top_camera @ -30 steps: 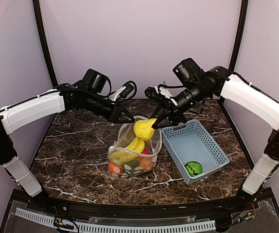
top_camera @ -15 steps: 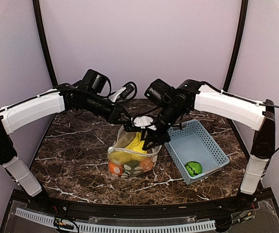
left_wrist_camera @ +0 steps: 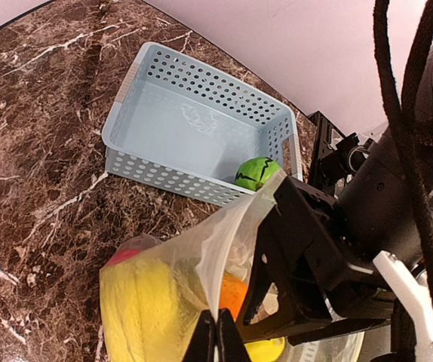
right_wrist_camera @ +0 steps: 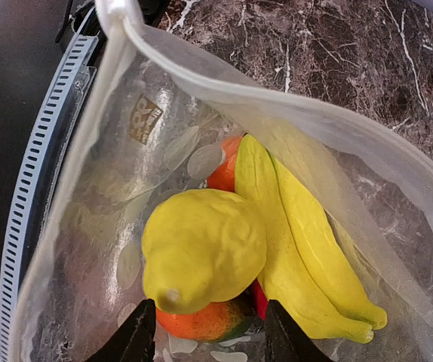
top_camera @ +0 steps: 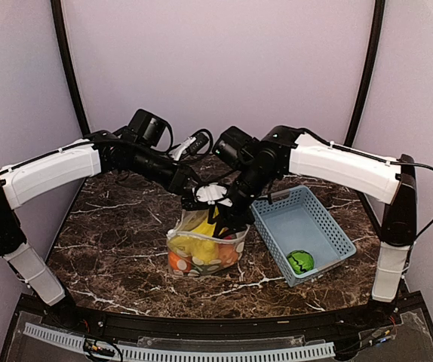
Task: Place the food in the zip-top bag and seal the zipper
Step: Place the fake fruit in the zipper food storage bag.
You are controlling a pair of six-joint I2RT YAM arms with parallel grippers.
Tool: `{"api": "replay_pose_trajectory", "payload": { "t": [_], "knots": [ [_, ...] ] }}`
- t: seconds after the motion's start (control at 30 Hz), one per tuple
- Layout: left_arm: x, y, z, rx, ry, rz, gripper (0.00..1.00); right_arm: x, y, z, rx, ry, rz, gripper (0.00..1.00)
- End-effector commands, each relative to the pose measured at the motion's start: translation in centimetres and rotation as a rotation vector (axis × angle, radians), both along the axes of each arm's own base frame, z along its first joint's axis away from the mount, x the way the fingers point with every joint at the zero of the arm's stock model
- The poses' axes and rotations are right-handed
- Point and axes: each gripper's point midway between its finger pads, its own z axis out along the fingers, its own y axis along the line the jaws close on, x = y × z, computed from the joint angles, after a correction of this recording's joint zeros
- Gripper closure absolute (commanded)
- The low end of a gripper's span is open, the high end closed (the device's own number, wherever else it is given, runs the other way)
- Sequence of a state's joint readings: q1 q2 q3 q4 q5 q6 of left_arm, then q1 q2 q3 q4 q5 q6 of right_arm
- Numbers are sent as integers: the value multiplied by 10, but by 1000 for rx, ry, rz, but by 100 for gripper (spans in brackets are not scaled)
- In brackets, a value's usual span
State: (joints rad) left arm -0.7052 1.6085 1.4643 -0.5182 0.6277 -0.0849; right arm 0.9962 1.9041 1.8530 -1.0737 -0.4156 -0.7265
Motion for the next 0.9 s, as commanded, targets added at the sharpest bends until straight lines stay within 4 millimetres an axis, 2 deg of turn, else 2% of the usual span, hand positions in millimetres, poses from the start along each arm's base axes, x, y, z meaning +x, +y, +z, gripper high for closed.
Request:
{"api": "replay_pose_trajectory", "payload": {
  "t": [0.0,0.07,0.27,0.4,0.57,0.67,0.87],
  "knots": [
    [-8,3,-7,15,7,-18,99,1,-4,-4,-32,-18,-9,50],
    [-8,3,-8,16,7,-19,99,2,-6,5,-13,-29,-15,48],
    [-5,3,-12,27,7,-14,99,11,-18,52,79,-117,-41,47],
    [-5,1,-16,31,16,-16,99,16,-35,73,122,-139,-63,46],
    [-2,0,-15,25,13,-7,99,26,-60,84,136,-189,-110,46],
    [-1,-1,-14,19,11,-9,99,35,-78,83,133,-188,-158,46],
    [-2,-2,-17,22,23,-14,99,70,-129,74,125,-211,-305,46]
  ]
}}
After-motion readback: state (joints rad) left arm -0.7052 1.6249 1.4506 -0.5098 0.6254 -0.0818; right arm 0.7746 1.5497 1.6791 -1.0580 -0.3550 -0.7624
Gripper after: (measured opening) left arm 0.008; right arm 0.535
